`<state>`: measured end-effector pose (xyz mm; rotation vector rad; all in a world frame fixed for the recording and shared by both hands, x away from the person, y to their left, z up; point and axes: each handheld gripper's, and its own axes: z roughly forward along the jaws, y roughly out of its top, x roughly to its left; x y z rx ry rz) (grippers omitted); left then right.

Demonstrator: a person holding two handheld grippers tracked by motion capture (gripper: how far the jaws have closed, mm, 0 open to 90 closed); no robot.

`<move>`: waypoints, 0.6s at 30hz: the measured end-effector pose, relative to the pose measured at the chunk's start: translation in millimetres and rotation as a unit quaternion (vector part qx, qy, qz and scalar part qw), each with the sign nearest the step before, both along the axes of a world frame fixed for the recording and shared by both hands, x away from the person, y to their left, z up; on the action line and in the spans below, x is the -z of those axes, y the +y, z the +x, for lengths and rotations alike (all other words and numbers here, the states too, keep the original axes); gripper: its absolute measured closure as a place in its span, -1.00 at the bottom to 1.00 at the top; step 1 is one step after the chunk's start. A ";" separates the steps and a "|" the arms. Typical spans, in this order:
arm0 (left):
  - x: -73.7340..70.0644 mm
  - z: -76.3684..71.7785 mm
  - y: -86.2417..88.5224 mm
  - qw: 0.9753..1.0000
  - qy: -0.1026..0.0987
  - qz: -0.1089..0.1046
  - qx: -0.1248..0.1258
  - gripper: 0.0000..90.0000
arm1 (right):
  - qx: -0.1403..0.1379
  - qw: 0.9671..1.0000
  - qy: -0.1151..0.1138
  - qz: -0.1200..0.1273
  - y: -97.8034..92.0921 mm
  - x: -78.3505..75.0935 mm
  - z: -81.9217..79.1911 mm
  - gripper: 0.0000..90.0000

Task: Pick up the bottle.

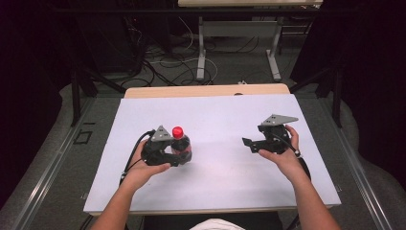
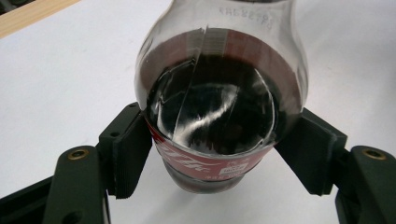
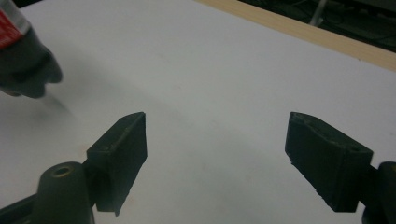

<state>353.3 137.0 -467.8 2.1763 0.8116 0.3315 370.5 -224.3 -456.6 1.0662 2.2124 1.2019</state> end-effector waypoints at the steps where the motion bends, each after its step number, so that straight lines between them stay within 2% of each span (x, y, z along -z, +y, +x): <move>1: 0.1 1.7 -4.4 1.000 -0.002 0.000 0.003 -0.33 | -0.003 1.000 -0.006 0.001 2.9 -3.2 -0.1 -0.45; 2: 0.5 4.5 -13.4 1.000 -0.004 0.000 0.005 -0.33 | -0.007 1.000 -0.008 0.003 5.9 -6.8 -0.6 -0.44; 4: 0.8 5.6 -18.4 1.000 -0.001 -0.002 0.006 -0.32 | -0.022 1.000 -0.016 0.005 12.6 -13.7 -0.9 -0.43; 5: 0.3 8.8 -25.8 1.000 0.003 0.003 0.018 -0.33 | -0.029 0.999 -0.016 0.004 15.0 -16.9 -1.1 -0.41; 6: 0.3 8.8 -25.8 1.000 0.003 0.003 0.018 -0.33 | -0.029 0.999 -0.016 0.004 15.0 -16.9 -1.1 -0.41; 7: 0.6 9.8 -29.6 1.000 0.005 0.003 0.020 -0.33 | -0.043 0.999 -0.019 0.005 21.5 -24.2 -2.1 -0.34; 8: 1.0 10.6 -32.9 1.000 0.006 0.003 0.022 -0.33 | -0.043 0.999 -0.019 0.005 21.5 -24.2 -2.1 -0.34; 10: 2.7 12.8 -40.4 1.000 0.002 0.002 0.026 -0.33 | -0.061 0.998 -0.022 0.001 30.3 -32.6 -2.9 -0.32; 16: 5.2 17.8 -53.8 0.999 0.019 0.007 0.037 -0.32 | -0.089 0.996 -0.015 0.004 43.2 -44.3 -2.3 -0.26; 17: 7.1 18.8 -56.1 0.999 0.013 0.004 0.035 -0.32 | -0.092 0.996 -0.014 0.002 44.8 -45.9 -1.9 -0.26; 18: 7.0 19.5 -57.0 0.999 0.018 0.007 0.037 -0.32 | -0.092 0.996 -0.014 0.002 44.8 -45.9 -1.9 -0.26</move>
